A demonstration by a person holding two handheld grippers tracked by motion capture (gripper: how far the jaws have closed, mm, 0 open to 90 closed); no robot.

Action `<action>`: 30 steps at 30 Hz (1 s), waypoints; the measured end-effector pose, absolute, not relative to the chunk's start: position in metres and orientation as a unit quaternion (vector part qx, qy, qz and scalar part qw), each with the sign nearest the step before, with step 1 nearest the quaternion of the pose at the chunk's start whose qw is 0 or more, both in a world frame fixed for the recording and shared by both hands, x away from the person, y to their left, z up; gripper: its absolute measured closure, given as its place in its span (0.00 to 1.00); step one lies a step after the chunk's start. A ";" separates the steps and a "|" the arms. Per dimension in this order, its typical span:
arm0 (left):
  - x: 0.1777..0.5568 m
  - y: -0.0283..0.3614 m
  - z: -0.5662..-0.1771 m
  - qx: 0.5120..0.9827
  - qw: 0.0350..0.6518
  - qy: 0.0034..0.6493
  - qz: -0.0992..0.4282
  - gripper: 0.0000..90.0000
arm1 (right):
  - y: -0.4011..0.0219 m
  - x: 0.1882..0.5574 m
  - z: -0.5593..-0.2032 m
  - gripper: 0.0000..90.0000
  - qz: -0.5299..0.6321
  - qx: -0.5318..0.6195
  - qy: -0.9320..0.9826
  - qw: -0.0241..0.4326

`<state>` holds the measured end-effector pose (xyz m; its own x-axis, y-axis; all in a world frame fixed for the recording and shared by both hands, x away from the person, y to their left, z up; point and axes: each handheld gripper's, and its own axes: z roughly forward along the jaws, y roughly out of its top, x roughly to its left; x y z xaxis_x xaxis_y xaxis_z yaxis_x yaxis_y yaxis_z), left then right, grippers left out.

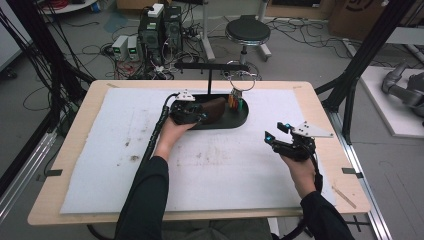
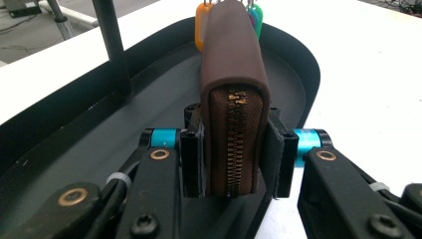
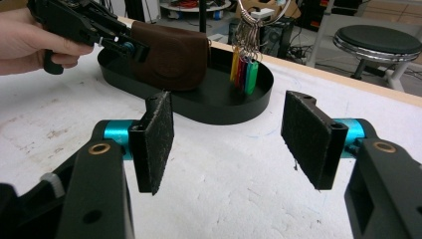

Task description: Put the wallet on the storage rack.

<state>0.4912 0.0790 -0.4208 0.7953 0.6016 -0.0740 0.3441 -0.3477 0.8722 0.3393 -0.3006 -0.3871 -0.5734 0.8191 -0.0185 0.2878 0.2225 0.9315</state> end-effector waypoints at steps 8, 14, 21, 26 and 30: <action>0.492 0.081 -0.420 0.811 0.487 0.294 0.135 0.72 | -0.300 0.339 -0.387 0.43 0.497 0.375 0.735 0.267; 0.491 0.080 -0.420 0.814 0.483 0.291 0.141 0.72 | -0.300 0.339 -0.387 0.43 0.496 0.374 0.736 0.268; 0.492 0.085 -0.418 0.803 0.477 0.323 0.153 0.53 | -0.300 0.339 -0.387 0.43 0.496 0.376 0.736 0.266; 0.490 0.089 -0.411 0.803 0.460 0.331 0.184 0.46 | -0.299 0.340 -0.388 0.43 0.496 0.373 0.737 0.267; 0.488 0.092 -0.405 0.804 0.444 0.335 0.210 0.40 | -0.299 0.339 -0.387 0.43 0.496 0.373 0.737 0.269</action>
<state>0.4876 0.0923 -0.4051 0.6880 0.7246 0.0400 0.3520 -0.3814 0.8548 0.3394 -0.2990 -0.3875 -0.5777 0.8158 -0.0260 0.2823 0.2296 0.9314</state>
